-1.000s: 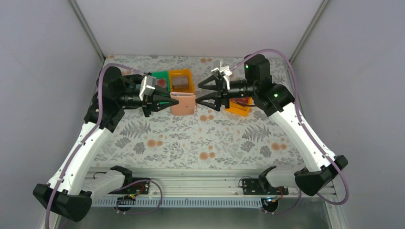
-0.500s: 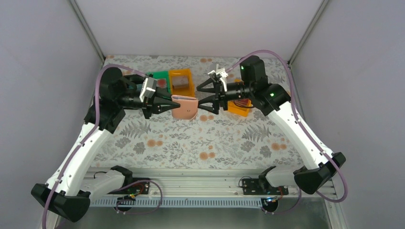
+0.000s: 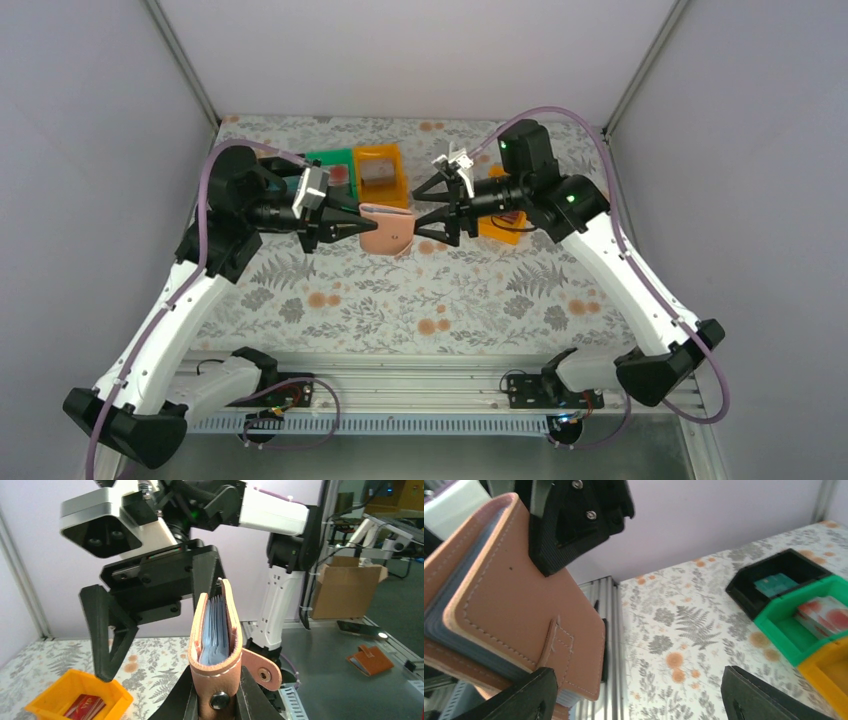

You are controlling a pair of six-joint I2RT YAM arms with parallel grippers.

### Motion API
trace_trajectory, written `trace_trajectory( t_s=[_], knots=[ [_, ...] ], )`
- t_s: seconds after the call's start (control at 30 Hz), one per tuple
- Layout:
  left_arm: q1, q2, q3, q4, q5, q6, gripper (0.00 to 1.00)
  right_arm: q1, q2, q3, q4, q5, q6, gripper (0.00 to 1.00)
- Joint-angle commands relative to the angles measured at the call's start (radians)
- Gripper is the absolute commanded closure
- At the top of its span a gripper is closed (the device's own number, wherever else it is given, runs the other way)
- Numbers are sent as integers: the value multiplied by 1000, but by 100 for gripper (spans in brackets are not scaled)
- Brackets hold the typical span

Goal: Take the credit cards out of the card holder

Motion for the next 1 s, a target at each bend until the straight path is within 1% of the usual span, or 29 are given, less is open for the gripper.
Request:
trace_trajectory(
  t_s=[0.0,0.03,0.07,0.13,0.17,0.23,0.27,0.33,0.4,0.43,0.5,0.6,0.73,0.97],
  knots=[
    [4,-12,-12,22,-225,5,97,33,-92,9,-45,142,20,17],
    [5,-17,-23,36,-344,-30,98,34,-120,-12,-14,231,61,16],
    [4,-19,-29,45,-434,-70,98,33,-145,-32,14,330,109,14],
    [5,-20,-41,51,-565,-139,98,34,-164,-52,44,485,203,14],
    [4,-19,-46,57,-596,-174,98,37,-162,-55,55,527,247,14],
    [4,-18,-55,75,-605,-207,98,60,-156,-70,106,547,334,16],
    [5,-14,-58,82,-607,-221,98,85,-156,-84,142,559,366,16],
    [4,-6,-58,80,-630,-241,98,147,-155,-100,201,632,415,16],
    [5,3,-54,63,-691,-249,98,185,-143,-102,236,679,452,15],
    [4,4,-52,51,-745,-259,98,198,-133,-97,248,699,473,15],
    [7,2,-57,38,-808,-292,98,227,-99,-65,256,739,505,15],
    [11,-15,-86,49,-834,-340,98,264,-34,-5,218,811,519,15],
    [10,-39,-129,79,-833,-387,98,290,38,74,151,907,532,16],
    [11,-80,-167,110,-830,-399,98,294,59,80,157,970,590,15]
  ],
)
